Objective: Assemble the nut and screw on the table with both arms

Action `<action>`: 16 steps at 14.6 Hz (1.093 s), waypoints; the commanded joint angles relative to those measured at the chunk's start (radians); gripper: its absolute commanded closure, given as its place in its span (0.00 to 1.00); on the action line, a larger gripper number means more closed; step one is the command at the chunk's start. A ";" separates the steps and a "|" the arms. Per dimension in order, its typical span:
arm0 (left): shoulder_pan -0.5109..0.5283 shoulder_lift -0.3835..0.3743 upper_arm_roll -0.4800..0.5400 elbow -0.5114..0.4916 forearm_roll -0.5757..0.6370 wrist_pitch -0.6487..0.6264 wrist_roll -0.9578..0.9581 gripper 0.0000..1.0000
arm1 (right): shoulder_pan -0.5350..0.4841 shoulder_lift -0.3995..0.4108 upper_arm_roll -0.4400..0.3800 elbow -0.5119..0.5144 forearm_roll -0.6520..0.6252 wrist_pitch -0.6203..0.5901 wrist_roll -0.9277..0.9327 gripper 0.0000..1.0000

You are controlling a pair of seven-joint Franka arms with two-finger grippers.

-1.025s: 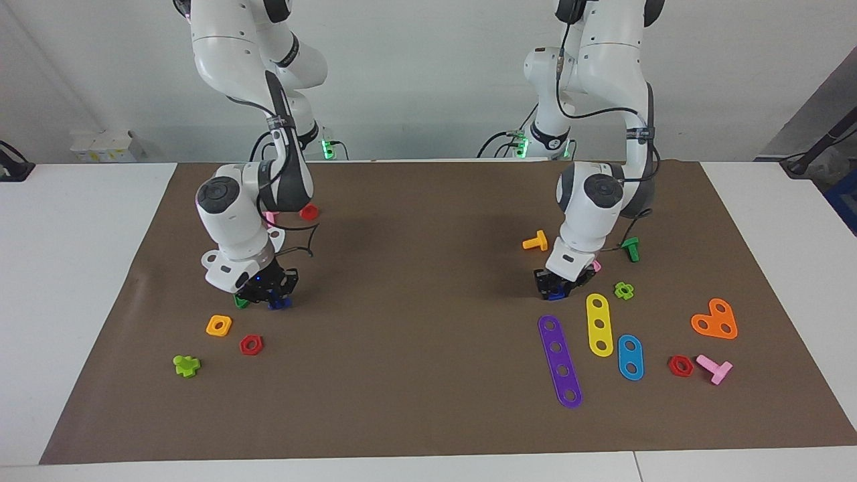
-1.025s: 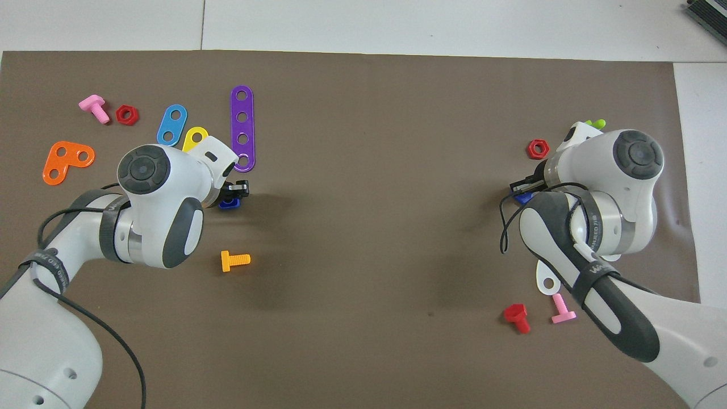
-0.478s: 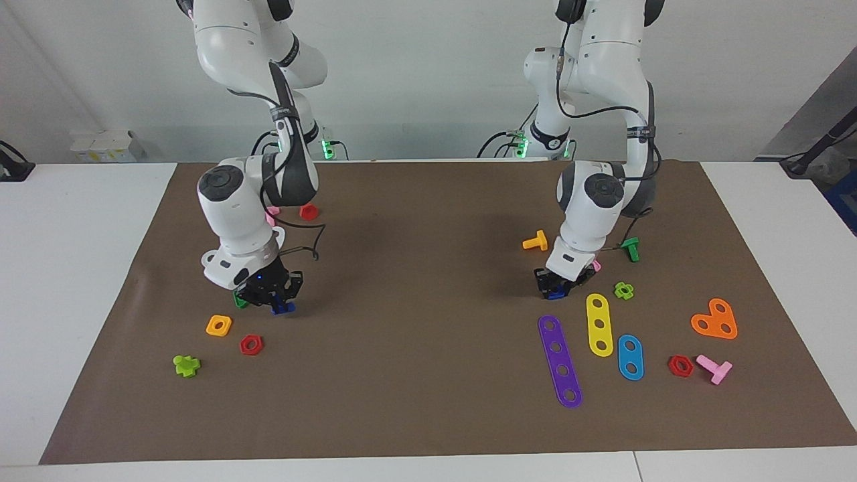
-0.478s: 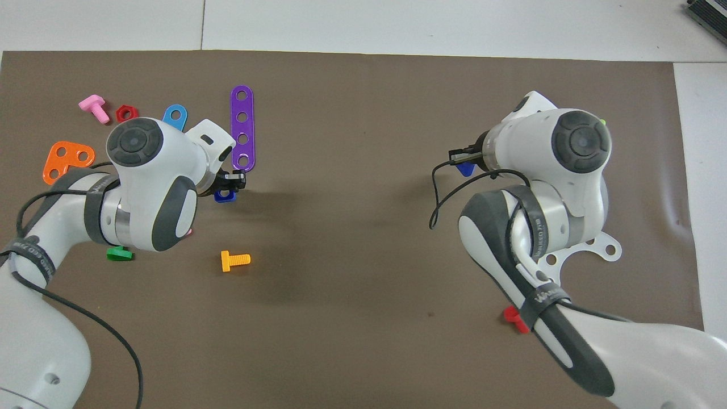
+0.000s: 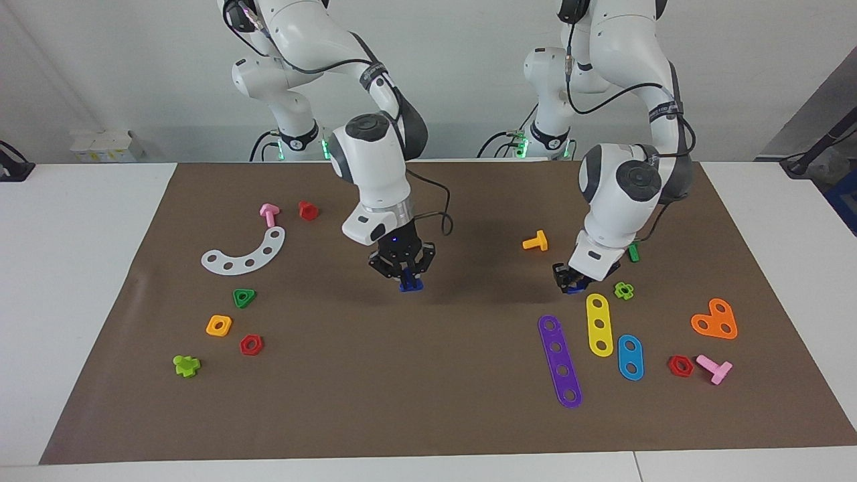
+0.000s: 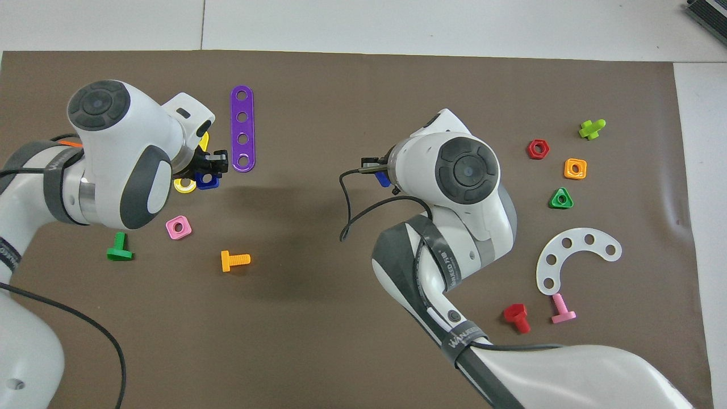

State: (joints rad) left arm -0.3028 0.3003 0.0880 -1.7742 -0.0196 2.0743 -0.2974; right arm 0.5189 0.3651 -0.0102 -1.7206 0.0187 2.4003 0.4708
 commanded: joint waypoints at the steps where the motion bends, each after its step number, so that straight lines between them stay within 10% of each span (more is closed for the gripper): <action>1: 0.020 0.013 -0.001 0.091 -0.019 -0.095 0.011 0.90 | 0.058 0.121 -0.007 0.112 -0.002 0.045 0.102 1.00; 5: 0.025 0.013 0.001 0.127 -0.034 -0.132 0.011 0.90 | 0.107 0.244 -0.005 0.220 -0.083 0.049 0.198 1.00; 16: 0.011 0.019 -0.001 0.147 -0.103 -0.119 0.000 0.90 | 0.139 0.242 -0.005 0.138 -0.111 0.099 0.226 0.88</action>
State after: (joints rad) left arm -0.2835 0.3022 0.0801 -1.6551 -0.0991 1.9668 -0.2972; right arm 0.6535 0.6112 -0.0114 -1.5532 -0.0700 2.4578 0.6659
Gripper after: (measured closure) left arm 0.537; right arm 0.837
